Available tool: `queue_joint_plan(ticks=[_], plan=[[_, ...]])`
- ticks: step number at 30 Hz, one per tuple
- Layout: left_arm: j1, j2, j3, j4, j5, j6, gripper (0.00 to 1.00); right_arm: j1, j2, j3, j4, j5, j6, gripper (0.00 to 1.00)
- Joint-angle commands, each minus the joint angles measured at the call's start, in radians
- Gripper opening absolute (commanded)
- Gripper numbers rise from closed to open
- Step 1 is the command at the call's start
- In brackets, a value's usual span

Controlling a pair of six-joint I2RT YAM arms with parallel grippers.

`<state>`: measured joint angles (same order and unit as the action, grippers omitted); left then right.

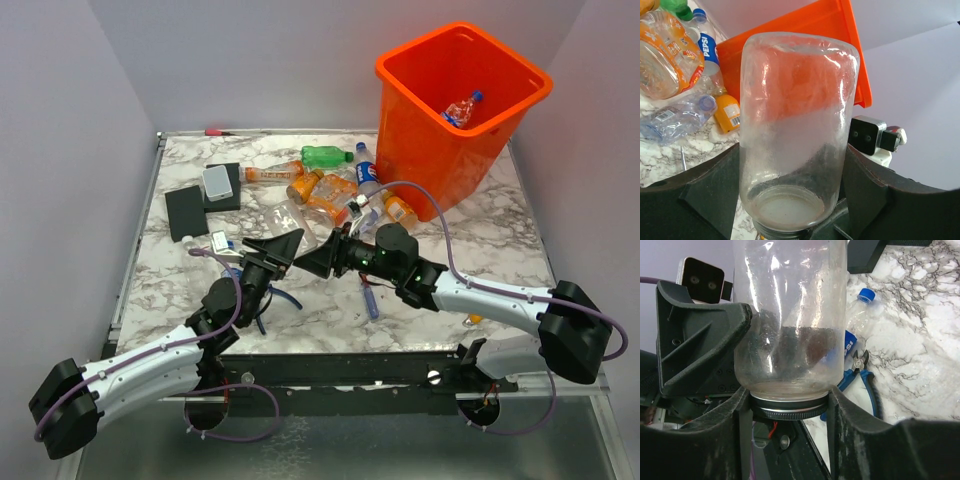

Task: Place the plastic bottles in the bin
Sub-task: Place the plastic bottle in the trash bin.

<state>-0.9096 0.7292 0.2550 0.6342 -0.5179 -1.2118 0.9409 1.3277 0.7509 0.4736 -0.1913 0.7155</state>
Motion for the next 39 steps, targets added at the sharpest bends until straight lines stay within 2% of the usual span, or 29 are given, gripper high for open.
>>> queue_joint_plan(ticks=[1,3,6,7,8,12,15,18,20,22,25,31,34,39], plan=[[-0.012,-0.021,-0.01,0.035,0.041,-0.01,0.42,0.003,-0.011,0.003,0.009,0.01,-0.036,0.36],[-0.013,-0.032,-0.003,0.028,0.052,0.02,0.57,0.003,-0.028,-0.008,-0.004,0.011,-0.045,0.29],[-0.013,-0.063,0.026,-0.029,0.066,0.093,0.89,0.003,-0.074,-0.031,-0.039,0.026,-0.061,0.21],[-0.012,-0.08,0.04,-0.07,0.065,0.125,0.97,0.002,-0.097,-0.032,-0.066,0.036,-0.073,0.2],[-0.013,-0.103,0.059,-0.122,0.055,0.166,0.99,0.002,-0.125,-0.033,-0.107,0.047,-0.089,0.18],[-0.011,-0.215,0.154,-0.383,-0.056,0.366,0.99,0.002,-0.292,-0.028,-0.336,0.123,-0.158,0.11],[-0.011,-0.289,0.228,-0.493,-0.115,0.651,0.99,0.002,-0.428,0.007,-0.56,0.158,-0.226,0.08],[-0.012,-0.305,0.311,-0.548,0.034,1.05,0.99,0.001,-0.468,0.12,-0.832,0.173,-0.279,0.06],[-0.011,-0.262,0.379,-0.662,0.179,1.285,0.99,0.001,-0.451,0.209,-1.036,0.159,-0.297,0.06],[-0.011,-0.203,0.42,-0.779,0.333,1.5,0.99,0.001,-0.43,0.276,-1.164,0.137,-0.291,0.06],[-0.012,-0.145,0.398,-0.844,0.451,1.771,0.99,0.001,-0.409,0.325,-1.245,0.076,-0.273,0.06],[-0.021,-0.055,0.396,-0.81,0.391,2.157,0.99,0.001,-0.334,0.389,-1.328,0.061,-0.281,0.06],[-0.03,-0.04,0.399,-0.784,0.396,2.269,0.99,0.001,-0.282,0.415,-1.33,0.046,-0.292,0.06],[-0.072,-0.013,0.414,-0.814,0.41,2.347,0.99,0.001,-0.199,0.472,-1.302,0.023,-0.319,0.06]])
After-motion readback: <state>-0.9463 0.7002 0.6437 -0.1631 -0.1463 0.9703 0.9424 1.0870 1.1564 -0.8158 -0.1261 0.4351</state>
